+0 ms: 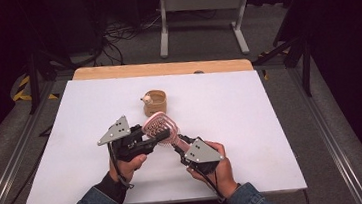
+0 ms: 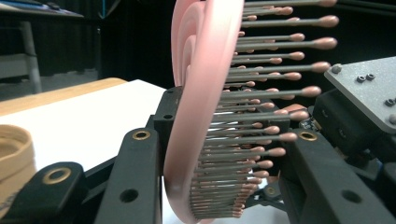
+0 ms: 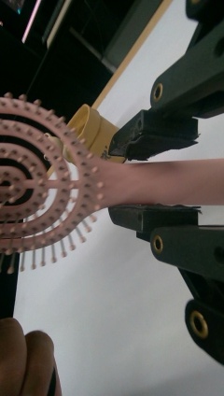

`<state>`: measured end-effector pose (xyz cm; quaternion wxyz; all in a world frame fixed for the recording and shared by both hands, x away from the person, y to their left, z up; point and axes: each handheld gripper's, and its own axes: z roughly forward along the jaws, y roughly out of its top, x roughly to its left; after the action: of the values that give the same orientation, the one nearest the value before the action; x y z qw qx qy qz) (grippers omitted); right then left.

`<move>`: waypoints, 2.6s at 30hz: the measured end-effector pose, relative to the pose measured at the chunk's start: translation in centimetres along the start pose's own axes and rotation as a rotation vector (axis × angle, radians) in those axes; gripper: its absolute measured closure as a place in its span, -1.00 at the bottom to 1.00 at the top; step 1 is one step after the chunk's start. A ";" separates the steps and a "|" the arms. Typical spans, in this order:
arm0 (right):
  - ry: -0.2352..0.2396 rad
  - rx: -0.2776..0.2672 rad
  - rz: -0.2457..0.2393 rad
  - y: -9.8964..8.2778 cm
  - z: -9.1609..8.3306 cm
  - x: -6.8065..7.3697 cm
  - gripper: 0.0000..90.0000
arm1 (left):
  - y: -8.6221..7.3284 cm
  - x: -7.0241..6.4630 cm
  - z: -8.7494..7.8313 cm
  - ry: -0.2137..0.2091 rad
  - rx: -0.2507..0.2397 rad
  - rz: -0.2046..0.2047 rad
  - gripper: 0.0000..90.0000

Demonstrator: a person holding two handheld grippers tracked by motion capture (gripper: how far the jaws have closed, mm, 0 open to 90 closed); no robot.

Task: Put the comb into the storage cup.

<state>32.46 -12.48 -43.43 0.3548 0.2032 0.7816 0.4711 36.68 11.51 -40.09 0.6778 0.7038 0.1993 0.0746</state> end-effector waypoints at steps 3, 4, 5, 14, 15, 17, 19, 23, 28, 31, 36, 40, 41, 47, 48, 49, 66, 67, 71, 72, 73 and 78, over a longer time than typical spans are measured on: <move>0.023 -0.010 0.016 -0.1 -0.2 -0.3 0.37 | 0.2 0.0 -0.3 0.019 0.000 0.019 0.39; 0.025 -0.015 0.015 -0.1 -0.3 -0.3 0.32 | 0.3 0.1 -0.5 0.028 -0.001 0.023 0.39; 0.035 -0.027 0.018 0.0 -0.5 -0.5 0.24 | 0.4 0.1 -0.6 0.031 -0.002 0.022 0.39; 0.036 -0.099 0.047 0.0 -2.1 -1.9 -0.36 | 1.0 0.4 -2.8 0.090 0.000 0.065 0.40; 0.035 -0.105 0.053 -0.1 -2.3 -2.1 -0.39 | 1.2 0.4 -3.1 0.095 -0.003 0.074 0.40; 0.024 -0.105 0.055 -0.4 -2.7 -2.5 -0.46 | 1.3 0.4 -3.3 0.100 -0.012 0.077 0.40; 0.013 -0.105 0.063 -0.8 -3.0 -2.9 -0.48 | 1.6 0.5 -3.9 0.118 -0.026 0.080 0.40; -0.017 -0.106 0.058 -1.3 -3.7 -3.4 -0.48 | 1.9 0.8 -4.6 0.136 -0.038 0.082 0.40; -0.062 -0.080 0.068 -2.7 -5.0 -4.7 -0.55 | 2.4 1.1 -5.7 0.168 -0.058 0.088 0.40; -0.076 -0.071 0.072 -3.3 -5.5 -5.2 -0.57 | 2.7 1.2 -6.2 0.180 -0.069 0.086 0.40; -0.054 -0.061 0.099 -4.3 -6.0 -5.9 -0.61 | 3.0 1.3 -6.8 0.198 -0.079 0.093 0.40; -0.050 -0.048 0.114 -5.1 -6.5 -6.4 -0.70 | 3.4 1.1 -7.0 0.204 -0.082 0.111 0.40; -0.057 -0.042 0.110 -5.3 -6.6 -6.5 -0.75 | 3.5 1.0 -7.0 0.209 -0.086 0.115 0.40; -0.068 -0.046 0.153 -5.8 -7.1 -7.1 -0.86 | 4.1 1.0 -6.8 0.219 -0.094 0.130 0.40; -0.066 -0.046 0.166 -5.9 -7.1 -7.2 -0.89 | 4.3 1.0 -6.8 0.224 -0.094 0.137 0.40; -0.064 -0.042 0.172 -5.9 -7.1 -7.3 -0.90 | 4.6 1.1 -6.7 0.229 -0.095 0.139 0.40; -0.061 -0.008 0.144 -6.1 -6.6 -7.0 -0.93 | 10.2 3.9 -3.5 0.309 -0.076 0.171 0.40; -0.059 -0.012 0.149 -6.1 -6.6 -7.0 -0.93 | 10.3 4.0 -3.3 0.314 -0.074 0.173 0.40; -0.051 -0.020 0.165 -6.1 -6.6 -7.1 -0.91 | 11.1 4.8 -2.2 0.333 -0.056 0.170 0.40; -0.051 -0.020 0.165 -6.1 -6.6 -7.1 -0.91 | 11.2 5.1 -1.9 0.337 -0.045 0.174 0.40; -0.050 -0.023 0.166 -6.0 -6.7 -7.1 -0.91 | 11.3 5.3 -1.5 0.344 -0.040 0.176 0.40; -0.051 -0.024 0.166 -6.0 -6.7 -7.1 -0.91 | 11.1 6.7 -0.1 0.360 -0.032 0.165 0.40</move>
<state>32.28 -23.86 -44.10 0.3366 0.2750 0.7471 0.5030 44.70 14.13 -30.22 0.6338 0.6822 0.2579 0.2578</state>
